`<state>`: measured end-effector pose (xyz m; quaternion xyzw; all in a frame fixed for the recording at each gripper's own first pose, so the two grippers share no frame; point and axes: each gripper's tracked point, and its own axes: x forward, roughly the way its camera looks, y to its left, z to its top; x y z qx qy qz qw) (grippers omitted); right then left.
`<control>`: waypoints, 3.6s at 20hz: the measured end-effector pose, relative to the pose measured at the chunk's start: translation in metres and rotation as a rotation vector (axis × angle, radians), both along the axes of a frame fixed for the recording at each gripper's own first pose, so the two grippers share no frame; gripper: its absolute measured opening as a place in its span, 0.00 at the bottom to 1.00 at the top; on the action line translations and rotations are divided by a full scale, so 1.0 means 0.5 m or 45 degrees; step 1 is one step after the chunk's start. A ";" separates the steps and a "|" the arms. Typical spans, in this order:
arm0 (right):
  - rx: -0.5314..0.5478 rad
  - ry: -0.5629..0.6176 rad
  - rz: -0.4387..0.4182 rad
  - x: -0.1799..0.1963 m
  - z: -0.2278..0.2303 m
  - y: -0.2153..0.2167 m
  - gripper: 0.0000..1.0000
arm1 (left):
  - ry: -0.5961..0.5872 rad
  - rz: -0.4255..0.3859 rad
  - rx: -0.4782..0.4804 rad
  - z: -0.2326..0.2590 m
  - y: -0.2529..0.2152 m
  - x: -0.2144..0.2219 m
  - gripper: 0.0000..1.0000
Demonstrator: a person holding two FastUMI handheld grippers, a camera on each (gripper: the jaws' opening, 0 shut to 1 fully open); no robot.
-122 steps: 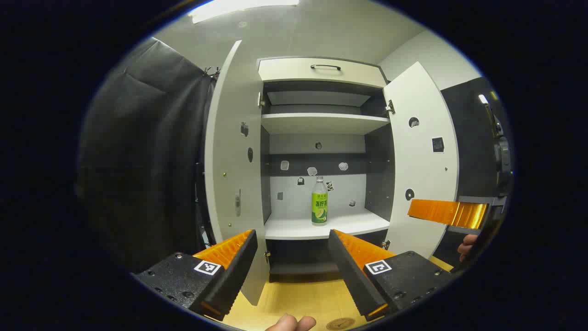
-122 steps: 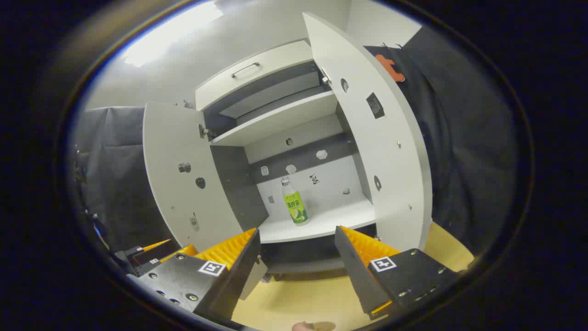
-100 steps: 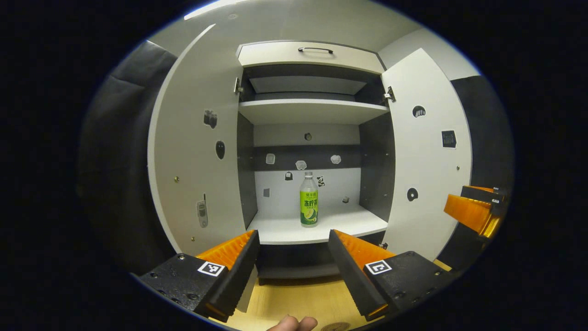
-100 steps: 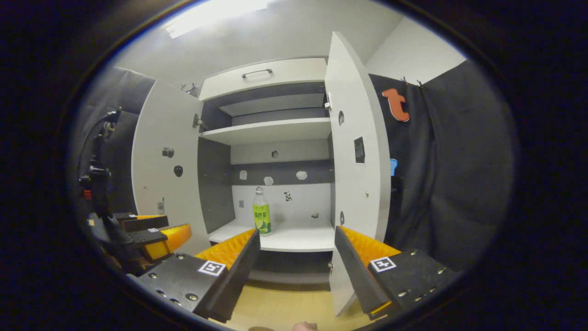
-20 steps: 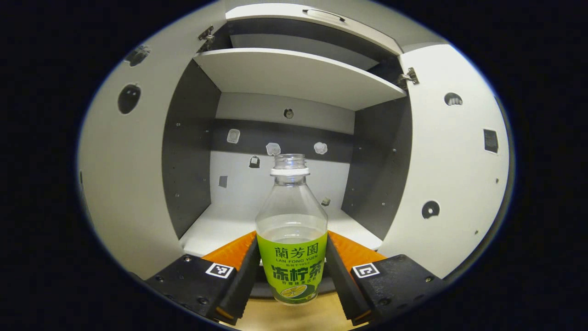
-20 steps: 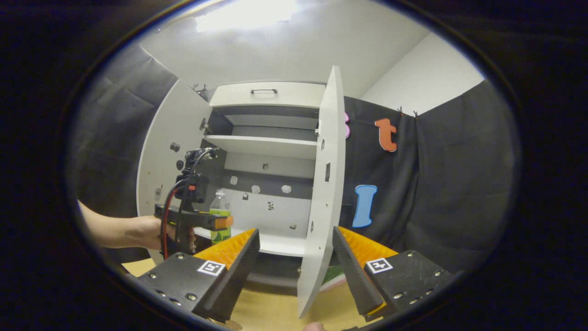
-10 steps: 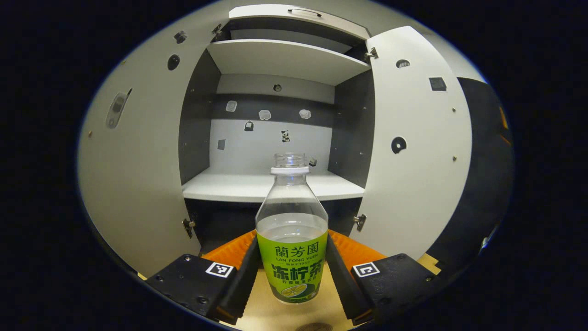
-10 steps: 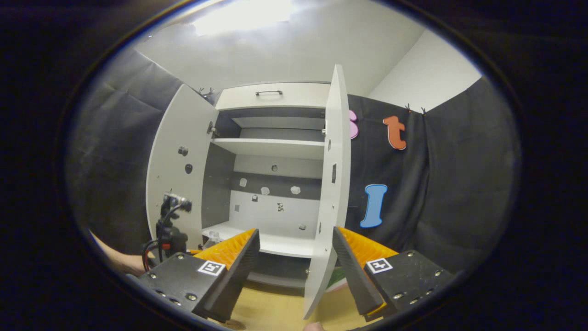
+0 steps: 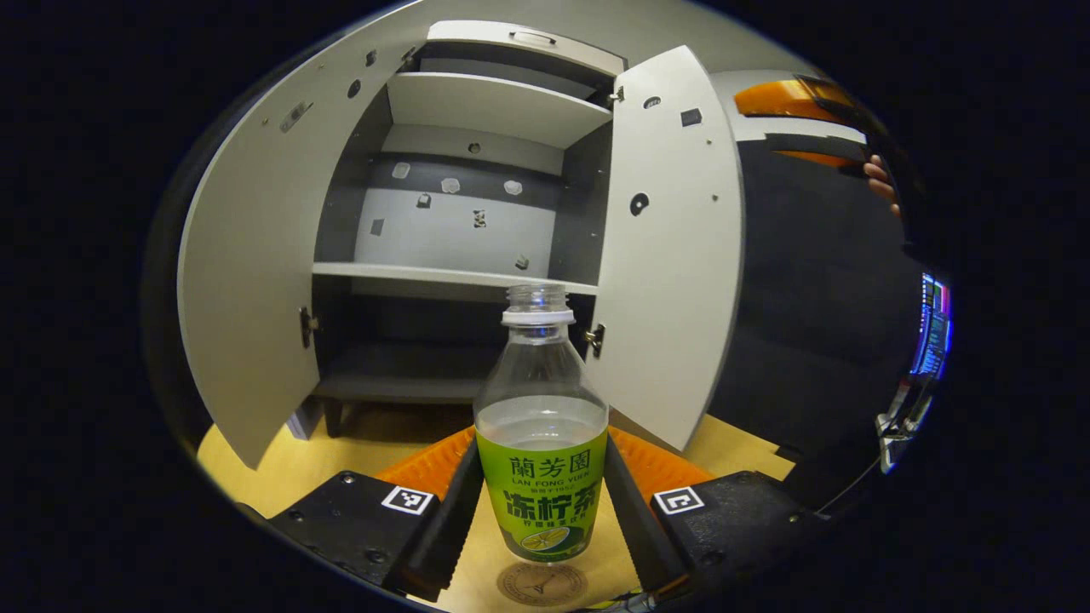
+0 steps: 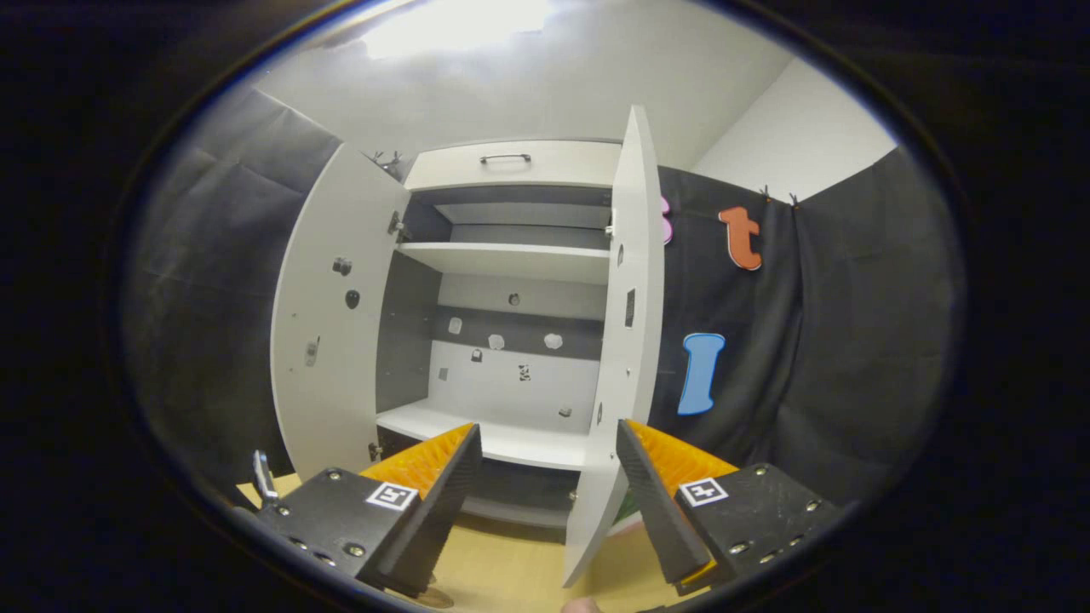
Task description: Grasp the bottle in the cabinet with the left hand and place it on the coaster, then close the right door with the right hand and the left door with the left hand.
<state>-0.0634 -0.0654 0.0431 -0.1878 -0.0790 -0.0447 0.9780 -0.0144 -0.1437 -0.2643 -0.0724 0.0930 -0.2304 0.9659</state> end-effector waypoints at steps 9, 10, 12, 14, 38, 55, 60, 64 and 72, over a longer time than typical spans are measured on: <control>-0.024 0.031 -0.079 0.003 -0.012 -0.040 0.94 | -0.056 -0.108 0.137 -0.122 -0.022 -0.060 0.80; -0.025 0.035 -0.084 0.004 -0.014 -0.043 0.96 | -0.068 -0.124 0.138 -0.123 -0.025 -0.061 0.80; -0.022 0.063 -0.081 0.010 -0.029 -0.039 0.94 | -0.088 -0.148 0.161 -0.131 -0.033 -0.061 0.80; -0.008 0.098 -0.065 0.018 -0.051 -0.031 0.94 | -0.107 -0.164 0.162 -0.136 -0.035 -0.055 0.80; 0.003 0.152 -0.116 0.046 -0.145 0.065 0.94 | -0.087 -0.349 0.103 -0.109 -0.020 -0.041 0.98; 0.177 0.036 -0.045 -0.076 0.051 -0.140 0.96 | -0.034 0.025 0.093 0.333 0.076 -0.009 0.98; 0.174 0.013 -0.087 -0.064 0.105 -0.252 0.96 | -0.133 0.187 0.055 0.463 0.159 0.002 0.98; 0.141 0.032 -0.109 -0.032 0.116 -0.333 0.96 | -0.184 0.286 0.076 0.517 0.227 -0.003 0.98; 0.137 0.115 -0.213 0.087 0.100 -0.432 0.96 | -0.153 0.403 0.050 0.547 0.347 -0.007 0.98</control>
